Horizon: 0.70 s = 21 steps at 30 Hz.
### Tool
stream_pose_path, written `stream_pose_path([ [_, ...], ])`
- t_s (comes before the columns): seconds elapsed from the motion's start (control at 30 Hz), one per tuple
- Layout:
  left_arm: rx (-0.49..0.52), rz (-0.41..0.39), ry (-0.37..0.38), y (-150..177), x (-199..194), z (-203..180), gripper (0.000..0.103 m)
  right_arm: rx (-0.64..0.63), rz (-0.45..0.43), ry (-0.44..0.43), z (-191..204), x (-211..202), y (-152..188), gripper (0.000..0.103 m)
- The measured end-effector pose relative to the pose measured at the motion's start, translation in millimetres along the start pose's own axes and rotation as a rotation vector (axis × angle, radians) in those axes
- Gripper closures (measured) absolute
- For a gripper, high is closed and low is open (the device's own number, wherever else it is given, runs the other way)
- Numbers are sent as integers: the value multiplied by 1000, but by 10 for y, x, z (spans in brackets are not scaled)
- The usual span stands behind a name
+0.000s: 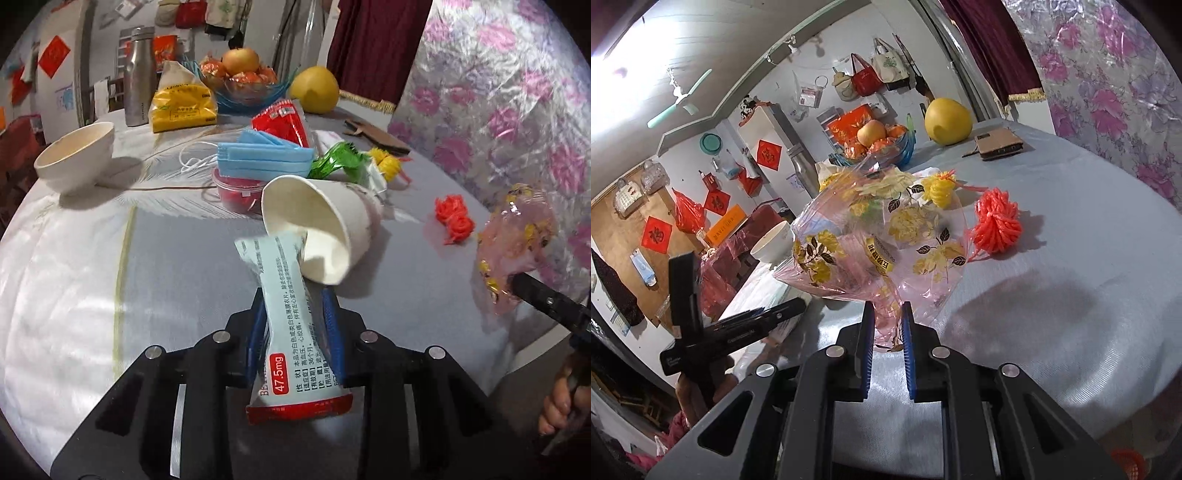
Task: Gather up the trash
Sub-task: 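Grasp the pink candy bag with the right gripper while the left gripper grasps the mask packet, then carry both items to the red wastebasket and open both grippers over it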
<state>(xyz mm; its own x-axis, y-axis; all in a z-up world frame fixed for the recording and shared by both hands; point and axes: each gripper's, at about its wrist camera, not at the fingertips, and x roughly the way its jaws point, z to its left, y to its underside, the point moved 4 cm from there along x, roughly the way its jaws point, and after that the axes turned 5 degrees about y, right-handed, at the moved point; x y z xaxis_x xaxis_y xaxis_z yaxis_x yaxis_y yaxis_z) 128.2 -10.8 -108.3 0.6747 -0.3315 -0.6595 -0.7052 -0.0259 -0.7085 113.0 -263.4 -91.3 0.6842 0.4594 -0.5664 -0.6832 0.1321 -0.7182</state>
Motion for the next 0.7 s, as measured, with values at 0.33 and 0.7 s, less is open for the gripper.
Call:
stream_pose_path([
  [0.33, 37, -99, 25, 100, -591, -247, 71, 5, -45, -26, 33, -305, 15, 89],
  [0.7, 140, -93, 143, 220, -695, -967, 71, 46, -145, 62, -355, -1135, 306, 89],
])
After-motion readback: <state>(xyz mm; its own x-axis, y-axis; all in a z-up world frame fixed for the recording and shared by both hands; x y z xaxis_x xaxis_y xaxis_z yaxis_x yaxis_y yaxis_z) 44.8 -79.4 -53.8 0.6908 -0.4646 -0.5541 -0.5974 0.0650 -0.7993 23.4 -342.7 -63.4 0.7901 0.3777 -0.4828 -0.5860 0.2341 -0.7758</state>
